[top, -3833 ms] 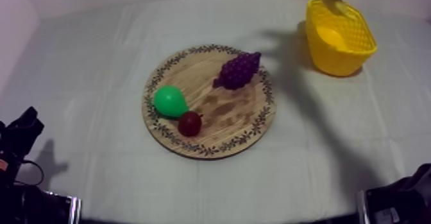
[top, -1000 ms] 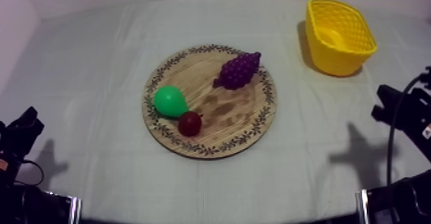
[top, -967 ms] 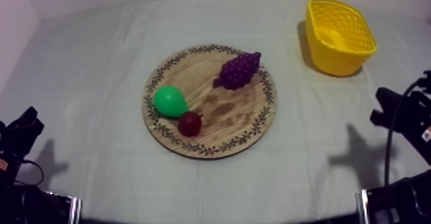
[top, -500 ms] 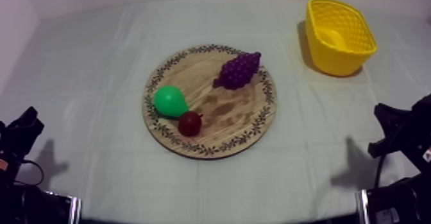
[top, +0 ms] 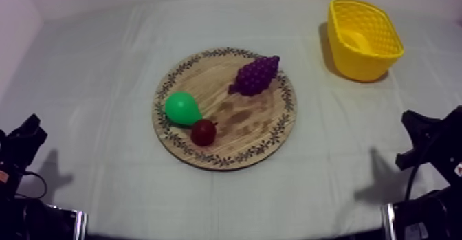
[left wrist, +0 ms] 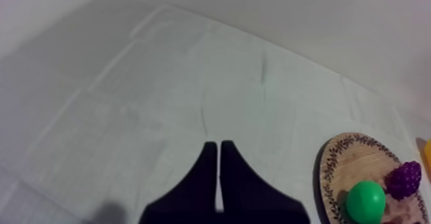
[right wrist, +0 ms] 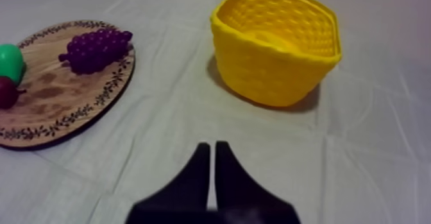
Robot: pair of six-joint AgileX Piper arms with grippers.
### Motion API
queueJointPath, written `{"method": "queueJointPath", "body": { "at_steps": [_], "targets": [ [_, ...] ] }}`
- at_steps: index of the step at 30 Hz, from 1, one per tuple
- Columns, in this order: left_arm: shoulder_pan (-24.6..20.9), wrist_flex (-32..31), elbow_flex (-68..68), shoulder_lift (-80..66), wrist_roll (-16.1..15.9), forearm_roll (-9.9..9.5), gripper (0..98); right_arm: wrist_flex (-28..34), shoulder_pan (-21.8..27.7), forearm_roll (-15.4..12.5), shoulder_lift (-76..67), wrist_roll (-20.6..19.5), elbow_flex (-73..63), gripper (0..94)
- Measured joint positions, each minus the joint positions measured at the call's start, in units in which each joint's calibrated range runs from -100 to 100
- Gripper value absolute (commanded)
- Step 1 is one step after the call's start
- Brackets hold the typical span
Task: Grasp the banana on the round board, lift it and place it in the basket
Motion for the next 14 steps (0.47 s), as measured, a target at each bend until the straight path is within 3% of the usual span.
{"method": "queueJointPath", "body": {
  "at_steps": [14],
  "targets": [
    [0.0, 0.0, 0.0, 0.0, 0.0, 0.00, 0.1, -0.1, 0.0, 0.0, 0.0, 0.6, 0.0, 0.4]
  ]
}}
